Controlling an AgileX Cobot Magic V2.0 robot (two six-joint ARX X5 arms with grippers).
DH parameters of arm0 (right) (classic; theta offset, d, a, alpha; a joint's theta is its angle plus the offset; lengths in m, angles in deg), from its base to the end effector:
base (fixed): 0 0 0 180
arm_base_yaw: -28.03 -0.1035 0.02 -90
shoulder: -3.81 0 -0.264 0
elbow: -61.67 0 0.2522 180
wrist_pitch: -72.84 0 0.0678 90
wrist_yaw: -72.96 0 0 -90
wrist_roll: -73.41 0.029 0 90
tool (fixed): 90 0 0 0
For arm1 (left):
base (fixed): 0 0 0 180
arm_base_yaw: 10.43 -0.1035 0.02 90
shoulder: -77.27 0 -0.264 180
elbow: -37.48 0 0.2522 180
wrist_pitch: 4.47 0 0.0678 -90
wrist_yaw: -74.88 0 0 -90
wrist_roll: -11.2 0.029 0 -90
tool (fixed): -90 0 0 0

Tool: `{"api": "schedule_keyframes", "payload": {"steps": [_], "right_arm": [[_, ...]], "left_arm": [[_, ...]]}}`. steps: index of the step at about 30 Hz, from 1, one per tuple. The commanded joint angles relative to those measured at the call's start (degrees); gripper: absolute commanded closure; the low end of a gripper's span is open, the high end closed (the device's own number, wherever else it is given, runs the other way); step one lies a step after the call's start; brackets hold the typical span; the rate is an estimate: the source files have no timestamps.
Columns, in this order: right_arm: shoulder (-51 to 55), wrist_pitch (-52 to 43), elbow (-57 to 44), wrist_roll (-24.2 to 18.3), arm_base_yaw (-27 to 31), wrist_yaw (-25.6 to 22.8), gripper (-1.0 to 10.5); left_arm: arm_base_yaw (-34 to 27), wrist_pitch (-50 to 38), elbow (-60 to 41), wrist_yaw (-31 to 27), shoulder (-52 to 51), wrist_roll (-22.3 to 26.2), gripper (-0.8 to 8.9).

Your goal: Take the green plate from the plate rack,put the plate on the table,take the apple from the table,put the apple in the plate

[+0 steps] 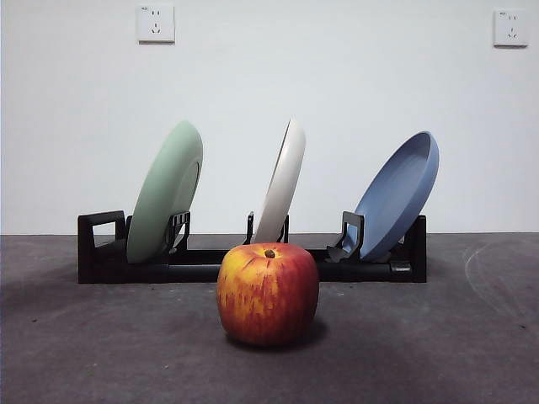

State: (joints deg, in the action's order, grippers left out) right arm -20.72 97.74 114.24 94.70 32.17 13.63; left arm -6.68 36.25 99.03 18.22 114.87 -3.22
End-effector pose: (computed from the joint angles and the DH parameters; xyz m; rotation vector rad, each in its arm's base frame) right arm 0.0958 0.0079 0.3367 0.3483 0.0338 0.4671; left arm 0.1281 -0.0244 0.3404 -0.3172 0.3679 -0.6039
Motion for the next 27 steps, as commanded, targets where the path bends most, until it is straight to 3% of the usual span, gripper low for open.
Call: {"api": "schedule_keyframes", "payload": {"steps": [1,5,8,15,17,21,24,27], "right_arm": [[-6.0,1.6,9.1,-0.6,0.0,6.8,9.5],[-15.6,10.7,22.8,-0.7,0.0,16.0,9.5],[-22.0,19.2,31.9,-4.2,-0.1,21.3,9.5],[-34.3,42.6,48.9,-18.1,-2.7,22.6,9.5],[-37.0,47.6,51.8,-21.0,-4.7,21.0,9.4],[-41.5,56.3,55.9,-25.4,-10.2,11.8,9.3],[-44.1,60.1,56.8,-26.1,-14.9,4.5,8.2],[-46.2,61.1,56.8,-26.1,-18.8,0.0,7.2]], "left_arm": [[-0.1,5.7,12.4,3.9,5.1,3.0,8.19],[0.0,18.1,29.8,6.0,12.9,9.0,8.19],[0.0,27.6,42.0,6.0,18.4,13.8,8.19],[0.3,46.2,62.4,5.6,29.8,21.2,8.19],[1.2,49.1,64.7,5.7,32.2,22.4,8.19],[4.8,49.1,64.8,5.6,34.8,22.3,8.19],[8.2,49.1,64.8,5.6,36.8,22.3,8.17],[11.8,49.1,64.8,5.5,38.6,22.2,7.89]]}}
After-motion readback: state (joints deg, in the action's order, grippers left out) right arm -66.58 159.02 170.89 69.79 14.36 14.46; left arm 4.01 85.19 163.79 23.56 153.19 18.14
